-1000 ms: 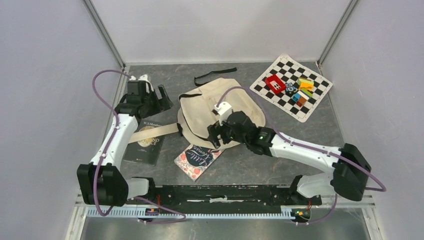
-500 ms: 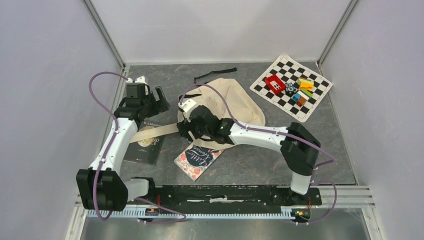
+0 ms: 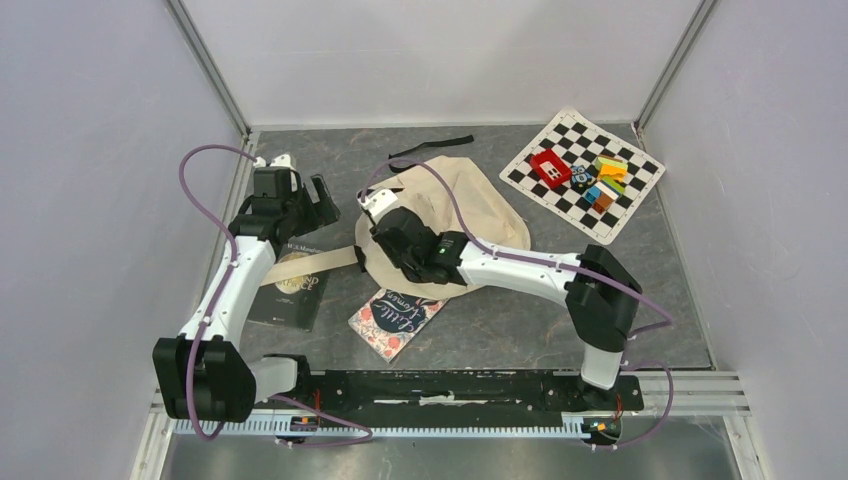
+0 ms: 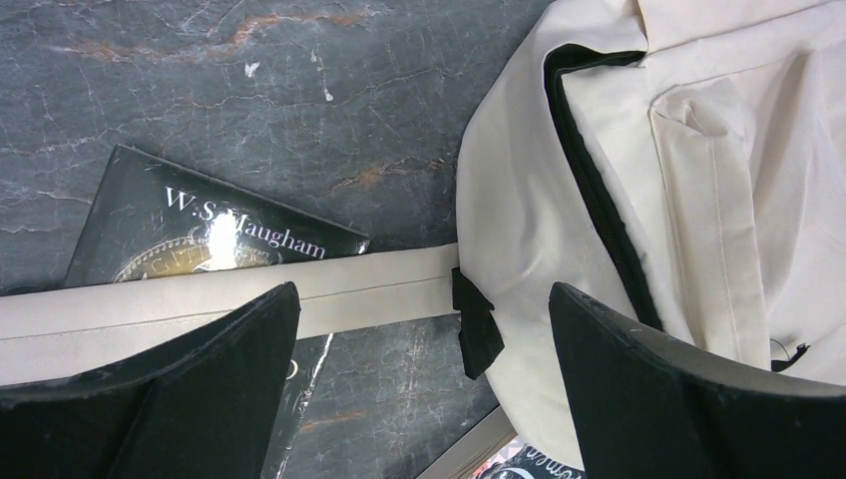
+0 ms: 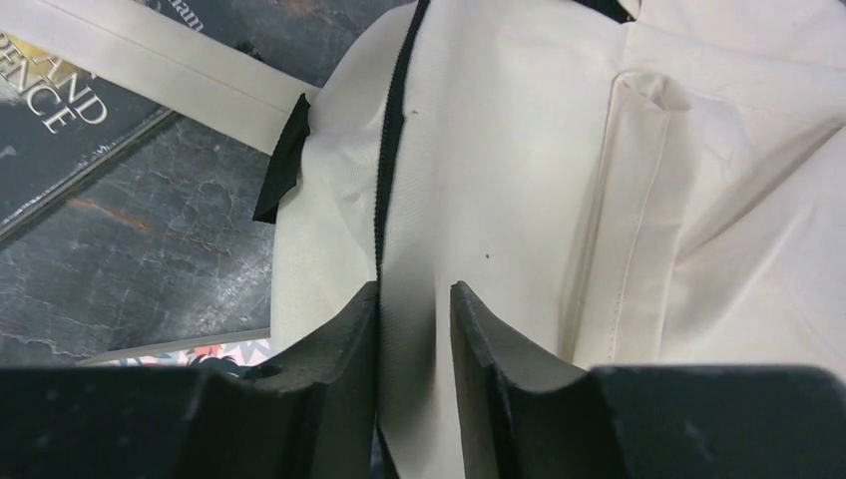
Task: Pack the student bag
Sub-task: Unzip the student bag at the center of the board.
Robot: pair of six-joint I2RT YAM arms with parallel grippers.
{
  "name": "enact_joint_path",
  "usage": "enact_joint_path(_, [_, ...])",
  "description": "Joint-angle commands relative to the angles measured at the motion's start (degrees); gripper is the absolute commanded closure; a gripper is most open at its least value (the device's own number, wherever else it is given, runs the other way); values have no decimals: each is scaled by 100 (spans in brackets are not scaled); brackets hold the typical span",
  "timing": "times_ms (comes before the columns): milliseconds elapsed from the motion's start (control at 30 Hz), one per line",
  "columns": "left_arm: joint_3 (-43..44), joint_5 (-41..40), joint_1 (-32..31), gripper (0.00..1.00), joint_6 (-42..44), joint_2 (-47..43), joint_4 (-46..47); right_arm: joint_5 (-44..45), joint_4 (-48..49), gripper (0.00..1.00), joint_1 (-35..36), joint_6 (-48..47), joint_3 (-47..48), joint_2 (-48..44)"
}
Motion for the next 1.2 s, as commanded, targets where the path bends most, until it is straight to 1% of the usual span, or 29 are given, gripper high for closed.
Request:
enact_joint_path(0, [9, -68, 29, 0, 163, -90, 204, 170, 31, 66, -92, -4, 159, -411])
enact_joint_path(67, [5, -63, 29, 0, 158, -90, 199, 57, 6, 67, -150, 100, 98, -452])
enact_joint_path(100, [6, -60, 29, 0, 163, -91, 199, 1, 11, 70, -180, 141, 55, -494])
enact_joint_path(133, [6, -53, 30, 0, 157, -91, 199, -2, 7, 74, -209, 183, 6, -550])
enact_joint_path(167, [5, -8, 30, 0, 158, -87, 207, 39, 12, 81, -235, 246, -44, -604])
enact_joint_path(200, [0, 114, 31, 0, 177, -83, 235, 92, 8, 86, -279, 313, -125, -696])
enact_joint_path(333, [-129, 756, 29, 0, 126, -97, 536, 358, 88, 100, -511, 637, -572, -1117])
enact_joint_path(400, [-239, 1182, 7, 0, 31, -83, 784, 552, 174, 100, -683, 891, -940, -1397])
enact_joint_path(500, [-356, 1611, -172, 0, -115, 56, 1059, 679, 436, 100, -1089, 1333, -1774, -1895])
enact_joint_path(600, [-312, 1679, -634, 0, -116, 278, 1029, 741, 924, 100, -1578, 1752, -2874, -2427])
enact_joint_path(733, [-239, 1690, -1132, 0, -157, 640, 1042, 956, 1336, 100, -1945, 1989, -3859, -2760])
enact_joint_path(867, [-115, 1761, -1213, 0, -303, 1079, 1042, 765, 1322, 100, -2173, 1998, -4146, -2565])
enact_joint_path(1067, [-88, 1927, -1431, 1, -424, 1579, 1081, 410, 1473, 100, -2254, 1877, -4179, -2340])
enact_joint_path(1100, [-59, 2009, -1450, 5, -460, 1670, 1107, 379, 1525, 100, -2266, 1847, -4157, -2318])
enact_joint_path(1167, [78, 2149, -1455, 16, -522, 1929, 1155, 326, 1524, 100, -2319, 1794, -4024, -2217])
